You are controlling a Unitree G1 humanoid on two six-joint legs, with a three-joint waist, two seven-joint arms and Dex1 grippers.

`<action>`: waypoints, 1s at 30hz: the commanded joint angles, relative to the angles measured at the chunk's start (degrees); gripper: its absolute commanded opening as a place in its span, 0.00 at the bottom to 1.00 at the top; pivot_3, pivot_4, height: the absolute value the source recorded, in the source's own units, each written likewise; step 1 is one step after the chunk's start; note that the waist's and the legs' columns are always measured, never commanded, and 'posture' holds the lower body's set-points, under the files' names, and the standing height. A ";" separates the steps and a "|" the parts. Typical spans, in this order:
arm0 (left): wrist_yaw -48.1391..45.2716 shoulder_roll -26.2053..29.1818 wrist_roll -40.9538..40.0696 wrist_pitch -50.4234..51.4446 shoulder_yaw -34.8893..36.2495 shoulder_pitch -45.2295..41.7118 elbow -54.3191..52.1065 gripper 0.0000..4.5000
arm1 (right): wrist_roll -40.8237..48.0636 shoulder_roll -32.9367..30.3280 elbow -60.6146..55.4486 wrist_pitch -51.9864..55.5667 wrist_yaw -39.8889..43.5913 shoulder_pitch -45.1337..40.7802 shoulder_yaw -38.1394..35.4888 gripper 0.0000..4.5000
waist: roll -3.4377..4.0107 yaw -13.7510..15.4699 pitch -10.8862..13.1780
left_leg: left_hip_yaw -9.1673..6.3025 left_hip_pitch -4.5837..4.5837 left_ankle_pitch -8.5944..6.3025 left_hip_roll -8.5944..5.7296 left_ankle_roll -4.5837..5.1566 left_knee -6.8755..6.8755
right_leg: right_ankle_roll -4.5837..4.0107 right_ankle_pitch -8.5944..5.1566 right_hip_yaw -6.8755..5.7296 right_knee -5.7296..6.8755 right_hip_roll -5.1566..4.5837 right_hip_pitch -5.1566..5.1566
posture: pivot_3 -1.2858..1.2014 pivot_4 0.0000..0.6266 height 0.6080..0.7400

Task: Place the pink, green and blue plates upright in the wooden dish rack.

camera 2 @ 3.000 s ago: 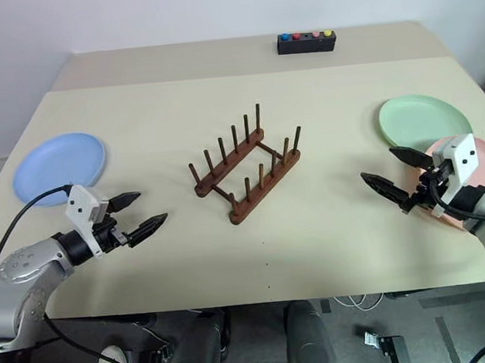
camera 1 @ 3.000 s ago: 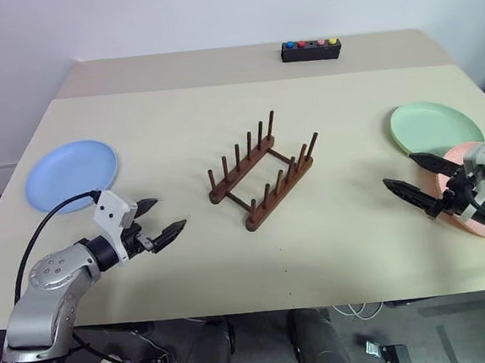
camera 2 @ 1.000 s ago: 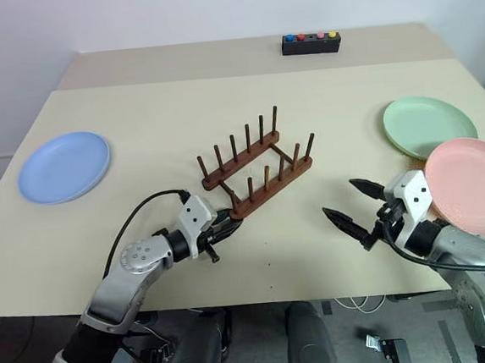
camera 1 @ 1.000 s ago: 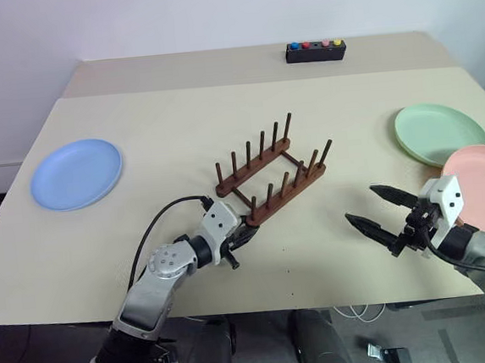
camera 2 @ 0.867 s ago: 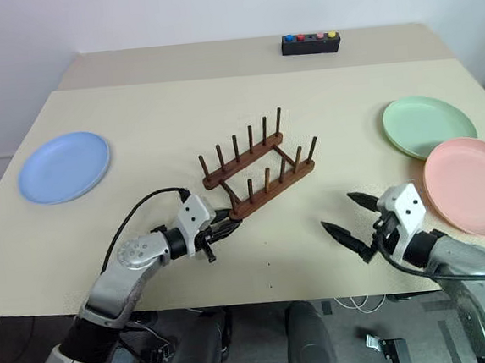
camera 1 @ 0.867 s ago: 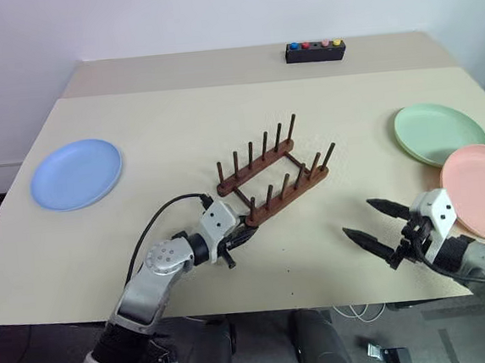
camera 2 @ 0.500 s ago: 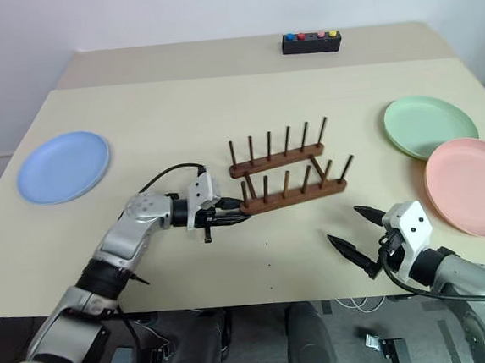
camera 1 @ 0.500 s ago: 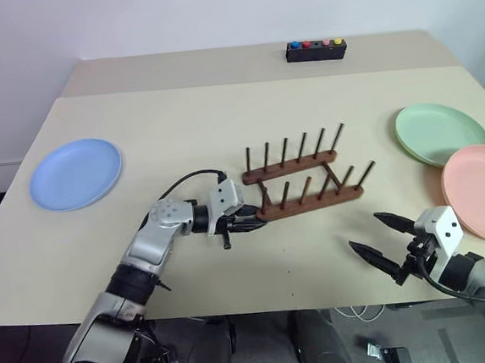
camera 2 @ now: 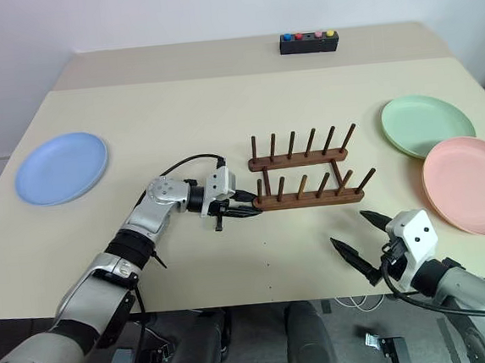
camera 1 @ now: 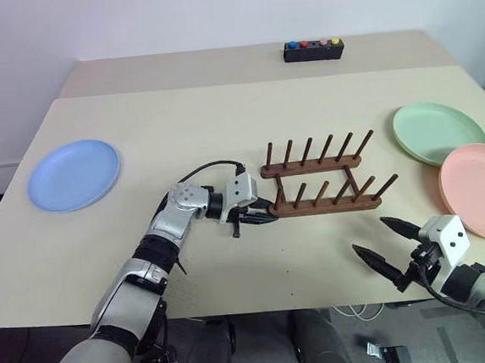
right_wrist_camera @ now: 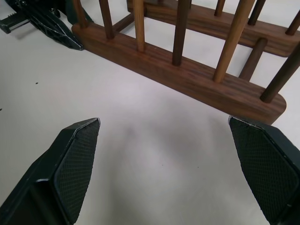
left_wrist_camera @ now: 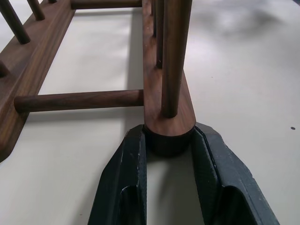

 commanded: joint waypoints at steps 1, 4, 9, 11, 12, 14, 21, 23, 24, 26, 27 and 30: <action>0.39 0.37 -0.31 0.04 2.08 -0.06 -0.69 0.69 | -0.09 -0.17 -1.74 -1.07 0.25 -0.62 -0.43 1.00 | 0.00 0.01 0.00 | 0.00 0.00 0.00 0.00 0.00 0.00 | 0.00 0.00 0.00 0.01 0.00 0.00 | 0.52 0.24 1.00; 3.00 1.05 0.44 -0.06 3.08 1.07 -1.83 0.99 | -0.50 -0.45 -0.75 -1.21 0.29 -1.94 -0.17 1.00 | 0.00 -0.04 0.00 | 0.00 0.00 0.00 0.00 0.00 0.01 | 0.02 0.01 0.00 0.01 0.00 0.00 | 0.52 0.24 1.00; 5.63 3.45 -2.01 4.61 6.23 6.78 -10.26 0.85 | -2.60 -0.94 1.23 -1.35 -0.45 -3.39 -0.51 0.61 | 0.01 -0.07 -0.01 | -0.02 0.03 0.00 0.00 0.00 -0.03 | 0.04 0.00 0.00 0.06 0.00 -0.02 | 0.52 0.24 1.00; 5.82 5.23 -2.32 6.97 6.58 10.24 -15.68 0.67 | -3.03 -1.05 1.35 -1.16 -0.44 -3.29 -0.64 0.36 | 0.03 -0.03 -0.01 | -0.05 0.03 0.00 0.00 0.00 -0.04 | 0.04 -0.01 0.00 0.12 0.00 -0.03 | 0.52 0.24 1.00; 5.66 6.08 -2.56 7.88 6.61 11.94 -18.47 0.57 | -3.34 -1.32 1.37 -0.80 -0.40 -3.15 -0.58 0.26 | 0.03 -0.06 -0.01 | -0.06 0.04 0.00 0.00 0.00 -0.04 | 0.04 -0.01 0.00 0.13 0.00 -0.03 | 0.52 0.24 1.00; 5.77 6.99 -3.26 10.11 6.70 14.09 -22.74 0.35 | -3.86 -1.76 1.58 -0.36 -0.16 -3.03 -0.52 0.05 | 0.04 -0.01 -0.02 | -0.05 0.05 0.00 0.00 0.00 -0.03 | 0.04 -0.01 0.00 0.13 0.00 -0.02 | 0.52 0.24 1.00; 4.97 8.81 -3.97 18.71 2.71 20.02 -36.75 0.01 | -9.13 -3.82 6.10 0.10 -1.90 -6.14 0.86 0.00 | 0.04 0.16 -0.02 | -0.05 0.05 0.00 0.00 0.00 0.03 | -0.15 -0.10 0.00 0.13 0.00 0.02 | 0.52 0.24 1.00; 6.35 7.36 -2.91 19.08 1.01 19.78 -37.76 0.01 | -9.53 -3.92 7.08 0.09 -1.85 -7.32 1.11 0.00 | 0.04 0.15 -0.02 | -0.05 0.05 0.00 0.00 0.00 0.03 | -0.16 -0.10 0.00 0.13 0.00 0.02 | 0.52 0.24 1.00; 7.19 6.53 -2.26 18.87 0.13 19.57 -38.06 0.01 | -9.85 -4.02 7.50 0.21 -1.91 -7.87 1.33 0.00 | 0.04 0.12 -0.02 | -0.04 0.05 0.00 0.00 0.00 0.04 | -0.16 -0.10 0.00 0.13 0.00 0.02 | 0.52 0.24 1.00; 9.23 5.13 -0.52 18.84 -1.38 19.00 -37.57 0.01 | -10.90 -4.19 8.37 0.17 -2.27 -8.97 2.01 0.00 | 0.04 0.10 -0.02 | -0.04 0.05 0.00 0.00 0.00 0.04 | -0.14 -0.10 0.00 0.12 0.00 0.02 | 0.52 0.24 1.00; 10.76 4.24 0.62 17.69 -1.87 18.80 -36.83 0.01 | -11.50 -4.14 8.83 0.04 -2.46 -9.63 2.44 0.00 | 0.03 0.10 -0.02 | -0.04 0.05 0.00 0.00 0.00 0.04 | -0.13 -0.09 0.01 0.12 0.00 0.02 | 0.52 0.24 1.00; 15.09 1.55 2.47 15.38 -1.78 18.06 -34.42 0.01 | -12.48 -3.81 9.95 -0.11 -2.73 -11.49 3.44 0.00 | 0.03 0.07 -0.02 | -0.04 0.06 0.00 -0.01 0.00 0.03 | -0.03 -0.04 0.00 0.13 0.00 0.02 | 0.52 0.24 1.00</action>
